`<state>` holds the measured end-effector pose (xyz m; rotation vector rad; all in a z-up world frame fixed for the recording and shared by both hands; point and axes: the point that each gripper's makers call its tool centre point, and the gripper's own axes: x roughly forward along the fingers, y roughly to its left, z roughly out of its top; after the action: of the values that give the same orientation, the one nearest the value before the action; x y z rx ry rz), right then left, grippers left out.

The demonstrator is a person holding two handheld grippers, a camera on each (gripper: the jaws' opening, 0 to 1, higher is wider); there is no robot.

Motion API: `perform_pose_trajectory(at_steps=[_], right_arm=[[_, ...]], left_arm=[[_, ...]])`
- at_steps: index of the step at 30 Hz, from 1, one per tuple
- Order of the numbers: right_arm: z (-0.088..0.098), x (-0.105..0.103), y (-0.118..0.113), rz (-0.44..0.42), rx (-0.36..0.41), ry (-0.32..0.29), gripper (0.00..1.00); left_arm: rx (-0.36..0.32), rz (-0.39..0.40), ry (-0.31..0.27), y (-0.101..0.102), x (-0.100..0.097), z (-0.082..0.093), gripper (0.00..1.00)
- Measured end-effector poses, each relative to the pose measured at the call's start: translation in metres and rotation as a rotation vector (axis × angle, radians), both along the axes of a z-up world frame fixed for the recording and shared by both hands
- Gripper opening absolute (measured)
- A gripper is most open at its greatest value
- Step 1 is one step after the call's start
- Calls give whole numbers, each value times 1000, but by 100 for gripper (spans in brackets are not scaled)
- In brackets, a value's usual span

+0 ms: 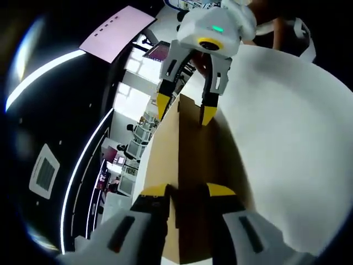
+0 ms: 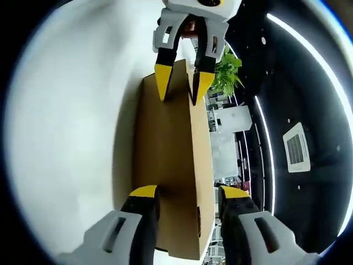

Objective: Operate the shoe box by opening the lid, removing the specified soft item, and placing it in the target area until the item is outside and the box remains undamaged.

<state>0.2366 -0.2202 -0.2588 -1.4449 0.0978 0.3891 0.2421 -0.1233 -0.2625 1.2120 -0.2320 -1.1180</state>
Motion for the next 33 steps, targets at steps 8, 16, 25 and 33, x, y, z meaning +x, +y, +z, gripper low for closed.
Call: perform_pose_trajectory(at_steps=[8, 16, 25, 33], right_arm=[[-8, 0, -1, 2, -16, 25, 33], [-11, 0, -2, -6, -18, 43, 30], [-11, -1, -2, -4, -25, 43, 29], [-10, -1, -1, 2, -25, 58, 29]], left_arm=[[-8, 9, -1, 0, 0, 0, 25], [-10, 8, 1, 1, 0, 0, 25], [-11, 15, -1, 0, 0, 1, 24], [6, 39, -11, 0, 1, 2, 25]])
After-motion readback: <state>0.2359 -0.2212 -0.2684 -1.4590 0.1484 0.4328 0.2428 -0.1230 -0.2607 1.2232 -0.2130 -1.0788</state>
